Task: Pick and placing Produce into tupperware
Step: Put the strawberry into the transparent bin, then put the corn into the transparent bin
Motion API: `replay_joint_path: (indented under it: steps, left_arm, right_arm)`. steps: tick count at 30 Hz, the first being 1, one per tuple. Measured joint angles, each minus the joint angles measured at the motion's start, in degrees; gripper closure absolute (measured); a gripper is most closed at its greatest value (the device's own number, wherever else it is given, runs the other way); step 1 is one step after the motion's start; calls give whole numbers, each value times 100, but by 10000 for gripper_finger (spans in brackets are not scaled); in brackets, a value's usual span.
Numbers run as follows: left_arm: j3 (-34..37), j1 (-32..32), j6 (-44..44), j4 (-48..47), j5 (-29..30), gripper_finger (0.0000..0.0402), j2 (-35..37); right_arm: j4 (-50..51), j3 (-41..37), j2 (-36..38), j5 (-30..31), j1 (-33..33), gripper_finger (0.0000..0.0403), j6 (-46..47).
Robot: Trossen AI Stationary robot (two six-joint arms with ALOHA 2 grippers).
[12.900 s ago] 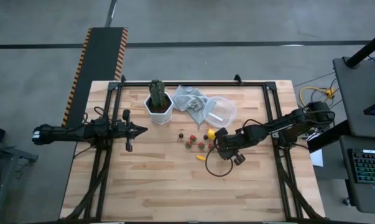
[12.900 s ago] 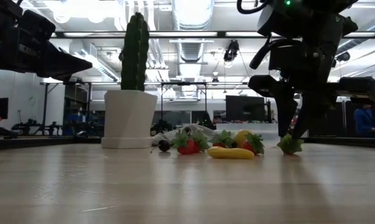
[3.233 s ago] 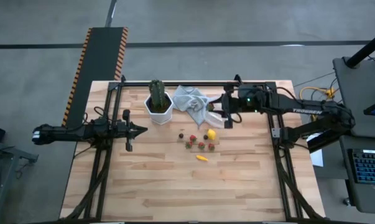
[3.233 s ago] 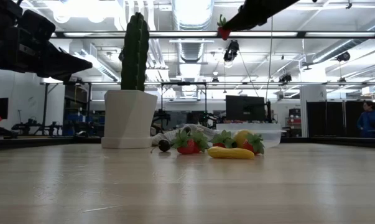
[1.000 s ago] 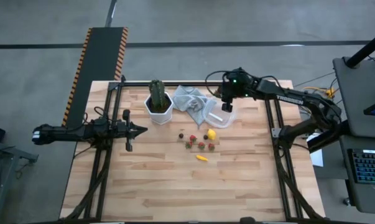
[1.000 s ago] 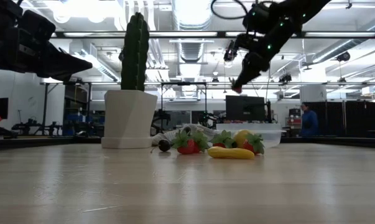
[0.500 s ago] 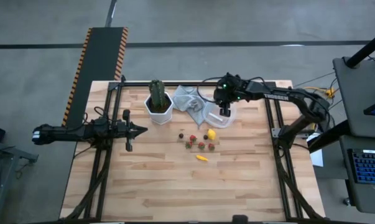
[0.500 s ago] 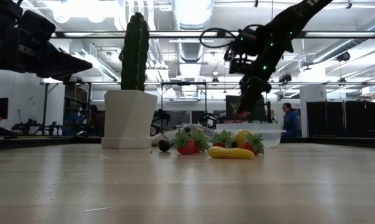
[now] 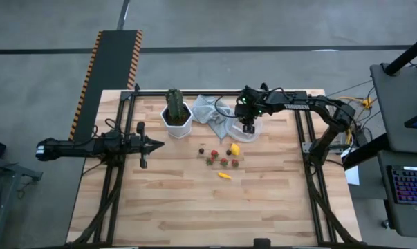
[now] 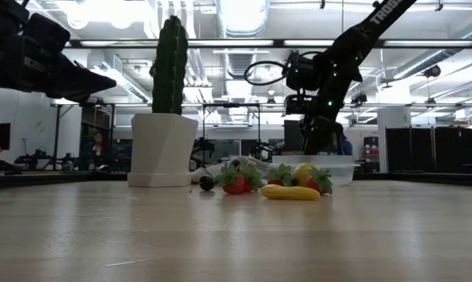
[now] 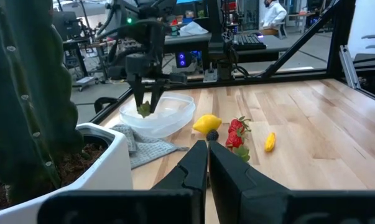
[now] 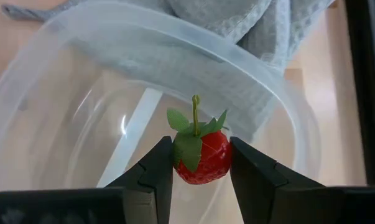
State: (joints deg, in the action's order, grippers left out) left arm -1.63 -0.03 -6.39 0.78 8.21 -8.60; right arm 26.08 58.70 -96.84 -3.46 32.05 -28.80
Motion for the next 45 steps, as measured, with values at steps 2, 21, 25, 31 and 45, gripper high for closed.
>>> replay_joint_path:
  steps: [2,21,25,31,45]
  left_arm:
    - [0,0,0,-1,1,402,0]
    - [0,0,0,5,1,402,0]
    - [0,0,0,9,0,402,0]
    - [0,0,0,9,0,402,0]
    - [0,1,0,9,1,402,0]
  right_arm:
    - [-14,0,-81,2,4,282,-29]
    - [-153,0,-190,56,101,274,-124]
    - [-150,-1,-190,55,129,270,-124]
    - [-148,-1,-187,52,127,249,-74]
    - [-147,-1,-185,54,124,237,83]
